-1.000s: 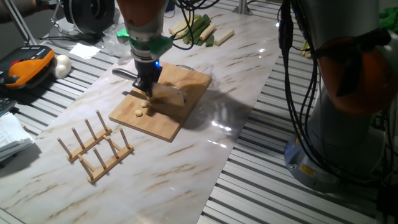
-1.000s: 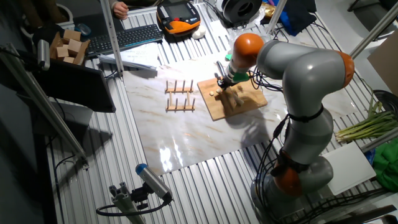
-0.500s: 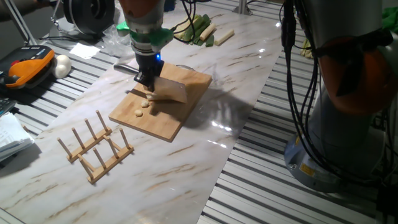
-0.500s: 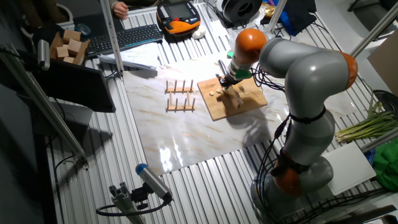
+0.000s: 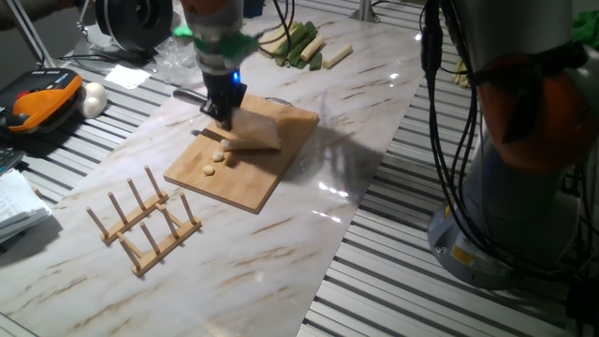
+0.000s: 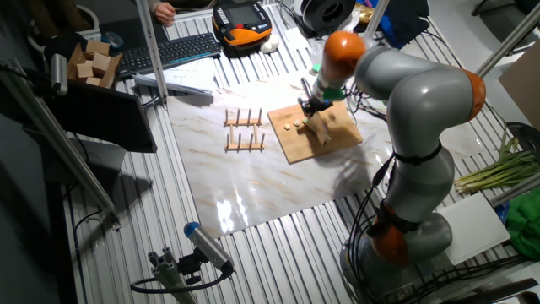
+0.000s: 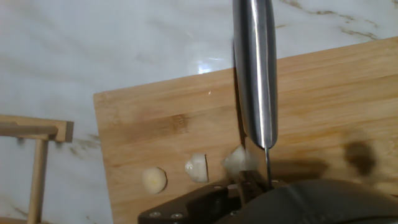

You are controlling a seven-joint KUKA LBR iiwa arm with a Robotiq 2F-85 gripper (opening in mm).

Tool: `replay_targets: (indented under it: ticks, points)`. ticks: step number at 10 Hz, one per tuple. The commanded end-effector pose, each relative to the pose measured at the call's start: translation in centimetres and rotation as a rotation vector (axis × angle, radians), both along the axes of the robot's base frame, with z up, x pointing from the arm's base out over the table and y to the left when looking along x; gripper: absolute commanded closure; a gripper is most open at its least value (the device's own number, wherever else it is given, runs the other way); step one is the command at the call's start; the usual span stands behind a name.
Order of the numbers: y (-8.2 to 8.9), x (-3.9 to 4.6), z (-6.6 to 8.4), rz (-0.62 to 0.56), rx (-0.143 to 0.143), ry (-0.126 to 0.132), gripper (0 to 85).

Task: Chop the scallions

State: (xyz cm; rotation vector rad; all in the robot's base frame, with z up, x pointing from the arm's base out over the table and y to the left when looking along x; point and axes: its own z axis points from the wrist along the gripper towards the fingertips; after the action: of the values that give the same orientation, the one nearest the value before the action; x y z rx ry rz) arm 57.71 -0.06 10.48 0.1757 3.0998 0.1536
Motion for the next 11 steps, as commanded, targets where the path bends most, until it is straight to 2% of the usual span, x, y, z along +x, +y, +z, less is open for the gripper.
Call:
replay_targets:
  ticks: [1, 3, 5, 7, 8, 9, 10, 11]
  points:
    - [-0.2, -0.18, 0.3, 0.015, 0.001, -0.005, 85.0]
    - [-0.6, 0.01, 1.0, 0.010, -0.019, -0.032, 85.0]
    - [-0.8, 0.14, 1.3, 0.021, -0.021, -0.037, 85.0]
    - [-1.4, -0.71, 1.0, 0.006, -0.022, -0.034, 85.0]
    - [-1.8, -1.26, 1.2, 0.003, -0.039, -0.039, 85.0]
    - [-2.0, -1.34, 1.1, 0.024, -0.024, -0.010, 85.0]
    - [-2.0, -1.29, 1.2, 0.048, -0.016, -0.001, 85.0]
    - [-1.6, -0.59, 1.6, 0.063, -0.015, -0.004, 85.0]
